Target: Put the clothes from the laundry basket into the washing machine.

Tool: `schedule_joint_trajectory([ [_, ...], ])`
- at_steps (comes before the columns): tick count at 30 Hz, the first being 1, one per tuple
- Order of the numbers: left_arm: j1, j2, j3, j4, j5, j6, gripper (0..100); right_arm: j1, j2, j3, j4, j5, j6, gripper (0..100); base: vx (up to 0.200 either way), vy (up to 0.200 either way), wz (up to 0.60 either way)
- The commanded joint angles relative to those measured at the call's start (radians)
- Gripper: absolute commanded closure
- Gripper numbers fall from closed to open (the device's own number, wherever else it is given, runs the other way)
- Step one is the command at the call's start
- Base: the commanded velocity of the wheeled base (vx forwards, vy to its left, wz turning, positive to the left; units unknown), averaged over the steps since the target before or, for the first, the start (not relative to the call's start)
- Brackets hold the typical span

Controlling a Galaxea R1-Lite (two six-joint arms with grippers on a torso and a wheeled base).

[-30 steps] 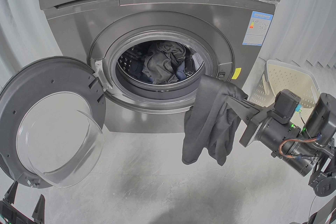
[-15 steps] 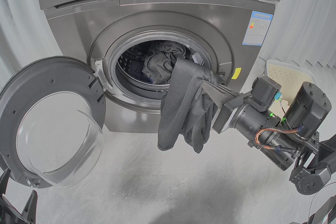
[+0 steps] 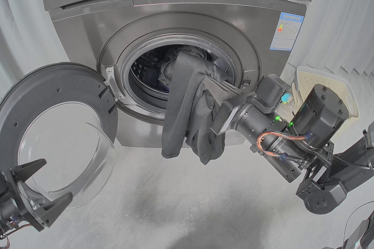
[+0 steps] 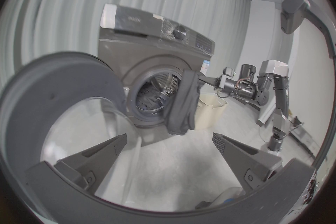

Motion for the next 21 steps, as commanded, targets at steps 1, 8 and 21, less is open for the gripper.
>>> schedule_joint_trajectory([
  [1, -0.194, 0.389, -0.077, -0.153, -0.011, 0.000, 0, 0.014, 0.091, -0.092, -0.045, 0.002, 0.000, 100, 0.000, 0.000, 0.00],
  [8, -0.256, 0.599, -0.168, -0.245, -0.001, -0.002, 0, 0.014, 0.090, -0.087, -0.047, 0.002, 0.020, 100, 0.000, 0.000, 0.00],
  [21, -0.302, 0.814, -0.280, -0.263, -0.002, -0.005, 0, 0.020, 0.082, -0.079, -0.047, 0.002, 0.025, 100, 0.000, 0.000, 0.00],
])
